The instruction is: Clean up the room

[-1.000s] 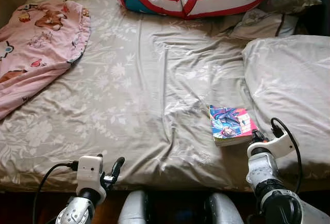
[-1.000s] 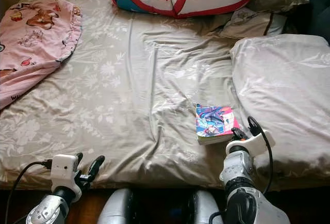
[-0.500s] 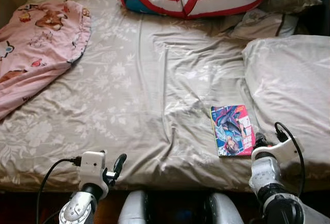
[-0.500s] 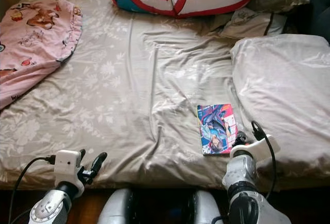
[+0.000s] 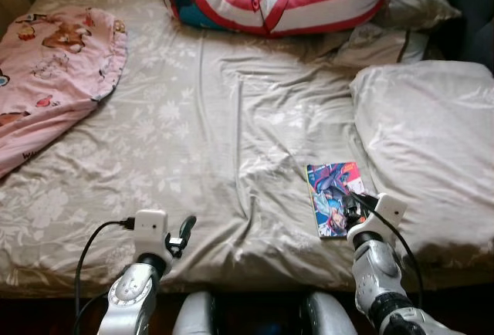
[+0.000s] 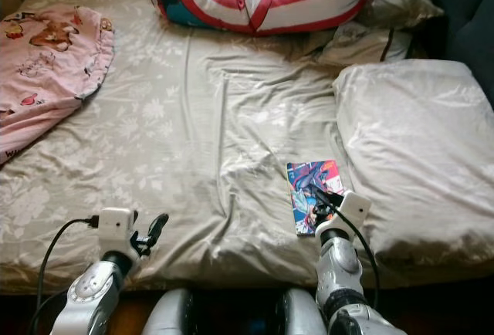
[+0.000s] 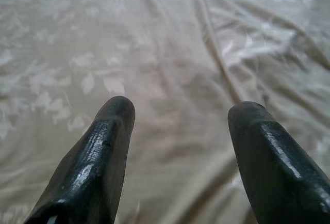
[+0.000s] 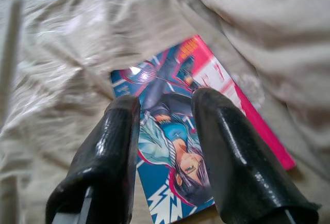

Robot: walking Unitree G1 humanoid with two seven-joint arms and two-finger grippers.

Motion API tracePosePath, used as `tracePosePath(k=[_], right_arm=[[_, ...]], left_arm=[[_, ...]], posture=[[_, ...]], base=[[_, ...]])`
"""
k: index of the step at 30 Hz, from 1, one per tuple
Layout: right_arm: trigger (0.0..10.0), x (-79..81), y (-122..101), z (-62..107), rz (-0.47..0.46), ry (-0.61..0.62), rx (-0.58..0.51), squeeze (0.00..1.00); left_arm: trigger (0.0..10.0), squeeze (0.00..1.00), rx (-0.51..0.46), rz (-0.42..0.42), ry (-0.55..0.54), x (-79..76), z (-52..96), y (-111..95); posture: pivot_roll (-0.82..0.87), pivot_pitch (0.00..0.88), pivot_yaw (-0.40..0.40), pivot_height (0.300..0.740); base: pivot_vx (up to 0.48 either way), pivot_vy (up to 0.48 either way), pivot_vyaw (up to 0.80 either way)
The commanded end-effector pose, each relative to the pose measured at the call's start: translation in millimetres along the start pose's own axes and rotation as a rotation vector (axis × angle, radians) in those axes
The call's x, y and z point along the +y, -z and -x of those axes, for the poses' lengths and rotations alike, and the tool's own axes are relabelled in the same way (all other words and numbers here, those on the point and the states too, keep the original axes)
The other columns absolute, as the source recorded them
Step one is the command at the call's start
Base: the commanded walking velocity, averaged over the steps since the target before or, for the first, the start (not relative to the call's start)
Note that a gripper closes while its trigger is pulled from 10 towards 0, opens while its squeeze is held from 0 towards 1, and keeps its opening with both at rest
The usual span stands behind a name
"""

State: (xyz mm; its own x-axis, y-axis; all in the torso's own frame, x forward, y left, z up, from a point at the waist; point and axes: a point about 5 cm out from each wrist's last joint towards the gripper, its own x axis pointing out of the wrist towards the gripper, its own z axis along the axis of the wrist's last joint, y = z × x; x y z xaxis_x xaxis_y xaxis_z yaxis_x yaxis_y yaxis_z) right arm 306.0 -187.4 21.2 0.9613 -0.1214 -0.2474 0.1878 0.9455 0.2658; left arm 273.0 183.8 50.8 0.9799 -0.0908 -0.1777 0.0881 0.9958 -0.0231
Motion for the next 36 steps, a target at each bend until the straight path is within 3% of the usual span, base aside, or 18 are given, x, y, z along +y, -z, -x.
tracePosePath(k=[1,8,10,16,23,27,36], right_arm=[[10.0,-1.0,9.5,6.5,0.076,-0.041,0.022,0.0],[10.0,-21.4,29.0,18.3,0.162,0.008,0.134,0.0],[10.0,-35.0,40.3,26.1,0.149,0.048,0.213,0.0],[10.0,-46.3,64.5,43.6,0.219,0.052,0.353,0.0],[10.0,-54.8,81.6,58.9,0.227,0.095,0.43,0.0],[10.0,-57.0,101.8,77.0,0.193,0.12,0.514,0.0],[10.0,-62.8,111.1,88.2,0.207,0.141,0.562,0.0]], left_arm=[[10.0,0.0,0.035,0.021,-0.041,6.8,-0.8,11.7],[10.0,0.0,0.127,0.017,-0.091,13.1,-7.7,33.7],[10.0,0.0,0.181,0.008,-0.09,13.9,-6.1,45.6],[10.0,0.0,0.298,0.01,-0.116,20.5,5.3,70.9],[10.0,0.0,0.38,0.014,-0.101,16.6,12.7,86.3],[10.0,0.0,0.448,0.01,-0.078,10.4,16.9,97.2],[10.0,0.0,0.528,-0.033,-0.061,7.4,22.7,107.4]], posture=[[-0.04,0.055,0.012,0.66],[-0.06,0.0,-0.011,0.66],[-0.06,0.0,-0.017,0.66],[-0.08,0.0,-0.028,0.66],[-0.08,0.0,-0.025,0.66],[-0.09,0.0,-0.018,0.685],[-0.1,0.0,-0.01,0.735]], base=[[0.0,0.0,0.0],[0.0,0.0,0.0],[0.0,0.0,0.0],[0.0,0.0,0.0],[0.0,0.0,0.0],[0.0,0.0,0.0],[0.0,0.0,0.0]])
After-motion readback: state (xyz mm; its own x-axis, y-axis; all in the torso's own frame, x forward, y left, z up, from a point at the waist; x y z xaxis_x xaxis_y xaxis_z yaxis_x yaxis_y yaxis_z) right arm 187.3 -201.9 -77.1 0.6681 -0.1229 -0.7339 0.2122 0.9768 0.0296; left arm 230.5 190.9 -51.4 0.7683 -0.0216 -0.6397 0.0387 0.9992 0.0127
